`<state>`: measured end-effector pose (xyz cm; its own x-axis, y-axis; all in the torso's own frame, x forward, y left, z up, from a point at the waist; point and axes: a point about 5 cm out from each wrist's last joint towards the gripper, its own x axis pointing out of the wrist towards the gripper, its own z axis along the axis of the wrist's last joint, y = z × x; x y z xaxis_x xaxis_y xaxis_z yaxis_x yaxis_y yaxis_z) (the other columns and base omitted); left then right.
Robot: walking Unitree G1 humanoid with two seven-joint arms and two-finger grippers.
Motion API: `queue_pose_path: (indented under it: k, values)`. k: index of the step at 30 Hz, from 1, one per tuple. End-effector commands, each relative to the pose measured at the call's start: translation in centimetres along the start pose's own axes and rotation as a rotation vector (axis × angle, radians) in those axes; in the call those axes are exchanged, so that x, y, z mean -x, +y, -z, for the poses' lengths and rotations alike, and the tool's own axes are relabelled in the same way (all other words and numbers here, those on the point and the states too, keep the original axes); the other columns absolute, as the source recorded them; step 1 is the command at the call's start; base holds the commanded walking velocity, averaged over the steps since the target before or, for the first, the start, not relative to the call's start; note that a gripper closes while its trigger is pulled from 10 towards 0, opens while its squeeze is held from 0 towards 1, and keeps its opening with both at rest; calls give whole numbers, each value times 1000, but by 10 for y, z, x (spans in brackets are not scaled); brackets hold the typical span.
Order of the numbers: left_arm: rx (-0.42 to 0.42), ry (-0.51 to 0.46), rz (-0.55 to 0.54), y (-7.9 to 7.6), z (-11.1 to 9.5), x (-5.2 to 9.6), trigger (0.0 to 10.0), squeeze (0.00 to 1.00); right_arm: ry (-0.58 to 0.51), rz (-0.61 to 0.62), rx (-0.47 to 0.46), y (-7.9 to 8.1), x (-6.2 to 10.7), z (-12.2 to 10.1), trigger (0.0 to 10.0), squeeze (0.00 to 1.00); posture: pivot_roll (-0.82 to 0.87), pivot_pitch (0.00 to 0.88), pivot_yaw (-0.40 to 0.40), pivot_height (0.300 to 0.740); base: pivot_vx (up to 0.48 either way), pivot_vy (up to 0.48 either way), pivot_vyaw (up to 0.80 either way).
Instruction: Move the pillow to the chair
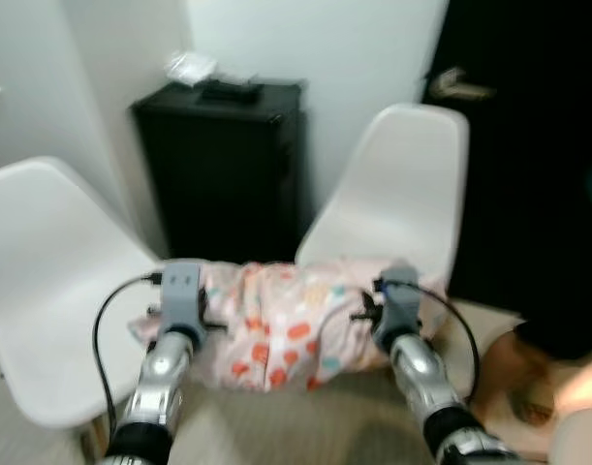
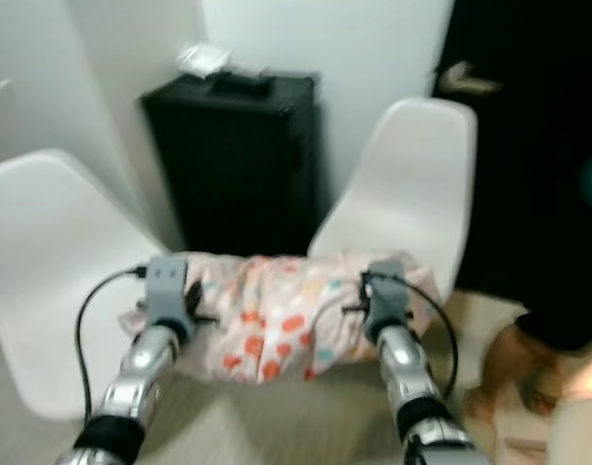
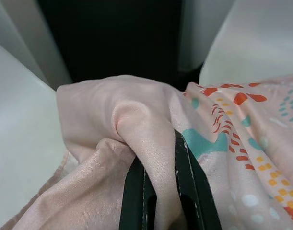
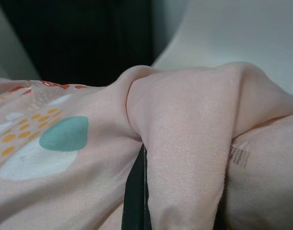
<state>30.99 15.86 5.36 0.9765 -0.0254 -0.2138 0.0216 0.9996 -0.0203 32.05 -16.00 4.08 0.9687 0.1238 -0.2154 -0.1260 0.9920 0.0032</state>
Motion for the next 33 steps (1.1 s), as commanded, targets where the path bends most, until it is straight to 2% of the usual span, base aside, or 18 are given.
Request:
queue_pose_path:
  k: [1, 3, 9, 14, 18, 23, 26, 33]
  values:
    - [1, -5, 27, -5, -1, 0, 10000, 0, -27, -9, -18, 5, -2, -5, 10000, 0, -63, 0, 51, 740, 0, 0, -800]
    - [-21, -5, 22, -4, 0, 0, 10000, 0, -24, -7, -20, 5, -2, -4, 10000, 0, -59, 0, 50, 740, 0, 0, -800]
    - [-5, -10, -4, 0, -2, -2, 10000, 0, -19, -21, -10, 7, -2, -3, 10000, 0, -65, 0, 54, 740, 0, 0, -800]
    - [4, -15, -21, 5, -5, -4, 10000, 0, -20, -6, -15, 2, 0, -3, 10000, 0, -75, 0, 68, 740, 0, 0, -800]
    - [-3, -16, -17, 4, -6, -5, 10000, 0, -25, 7, -21, -1, 0, -4, 10000, 0, -71, 0, 59, 740, 0, 0, -800]
    - [-9, -21, -8, 1, -8, -6, 10000, 0, -15, -7, -21, 4, -1, -3, 10000, 0, -76, 0, 62, 740, 0, 0, -800]
    - [52, 0, -24, 2, -4, -5, 10000, 0, -7, 14, -16, 3, -1, -2, 10000, 0, -84, 0, 72, 740, 0, 0, -800]
    - [57, -19, -26, 0, -6, -5, 10000, 0, -13, 19, -25, -2, 0, -2, 10000, 0, -90, 0, 66, 740, 0, 0, -800]
